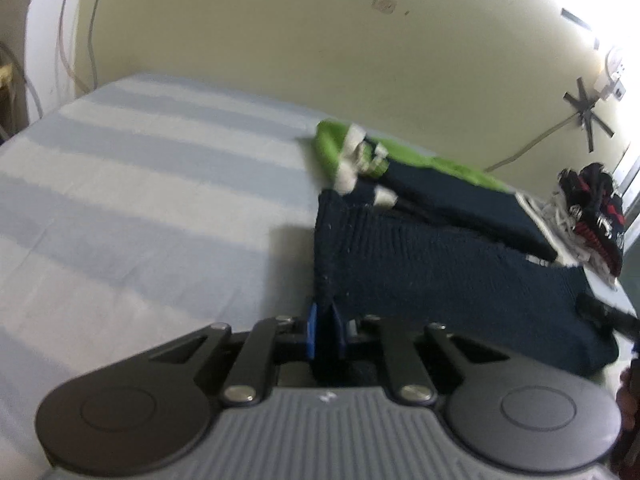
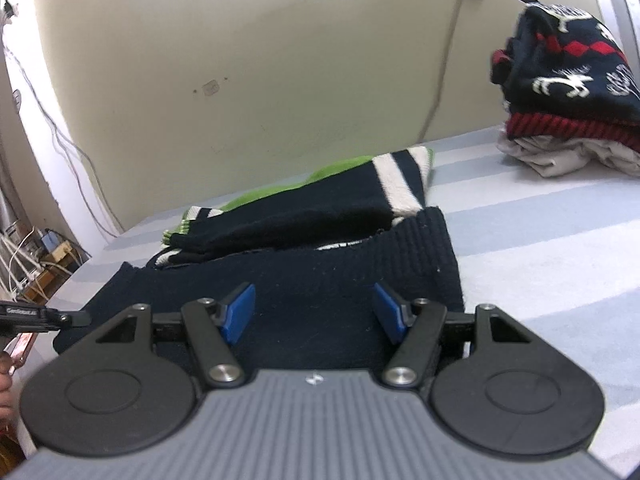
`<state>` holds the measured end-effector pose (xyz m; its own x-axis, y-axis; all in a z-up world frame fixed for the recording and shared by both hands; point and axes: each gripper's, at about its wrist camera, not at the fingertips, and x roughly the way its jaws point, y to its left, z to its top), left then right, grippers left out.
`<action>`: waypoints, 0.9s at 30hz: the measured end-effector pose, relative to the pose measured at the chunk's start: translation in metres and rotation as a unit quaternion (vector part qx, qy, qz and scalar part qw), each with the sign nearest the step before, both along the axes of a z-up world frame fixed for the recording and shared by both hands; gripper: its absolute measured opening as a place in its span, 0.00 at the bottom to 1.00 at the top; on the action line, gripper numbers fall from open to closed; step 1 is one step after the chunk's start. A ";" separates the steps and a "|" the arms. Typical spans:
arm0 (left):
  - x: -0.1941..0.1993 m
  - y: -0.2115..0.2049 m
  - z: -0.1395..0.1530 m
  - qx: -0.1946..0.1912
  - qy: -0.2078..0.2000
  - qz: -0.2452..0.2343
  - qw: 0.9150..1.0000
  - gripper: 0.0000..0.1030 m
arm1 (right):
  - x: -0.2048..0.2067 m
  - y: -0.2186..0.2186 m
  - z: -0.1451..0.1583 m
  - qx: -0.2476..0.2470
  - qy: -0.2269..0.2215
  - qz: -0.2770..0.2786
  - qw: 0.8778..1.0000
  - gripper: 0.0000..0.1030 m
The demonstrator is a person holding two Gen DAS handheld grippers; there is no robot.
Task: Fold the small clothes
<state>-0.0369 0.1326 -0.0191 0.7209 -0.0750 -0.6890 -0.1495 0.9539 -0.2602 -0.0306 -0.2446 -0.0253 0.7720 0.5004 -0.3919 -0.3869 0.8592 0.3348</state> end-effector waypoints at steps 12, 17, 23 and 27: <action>0.005 -0.027 0.037 0.055 -0.086 -0.004 0.995 0.79 | 0.012 0.018 -0.002 -0.022 0.007 0.012 1.000 0.65; 0.041 -0.066 0.024 0.094 -0.083 -0.055 0.991 0.84 | 0.010 0.018 -0.003 -0.015 0.011 0.007 1.000 0.67; 0.063 -0.092 -0.012 0.143 -0.054 -0.064 0.986 0.86 | 0.010 0.020 -0.003 -0.023 0.010 0.009 1.000 0.73; 0.064 -0.103 -0.018 0.171 -0.038 -0.084 0.981 1.00 | 0.012 0.021 -0.003 -0.023 0.015 0.014 1.000 0.80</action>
<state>0.0273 0.0293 -0.0370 0.7686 0.0297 -0.6390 0.0240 0.9969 0.0752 -0.0184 -0.2231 -0.0287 0.7458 0.5027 -0.4372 -0.4016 0.8628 0.3070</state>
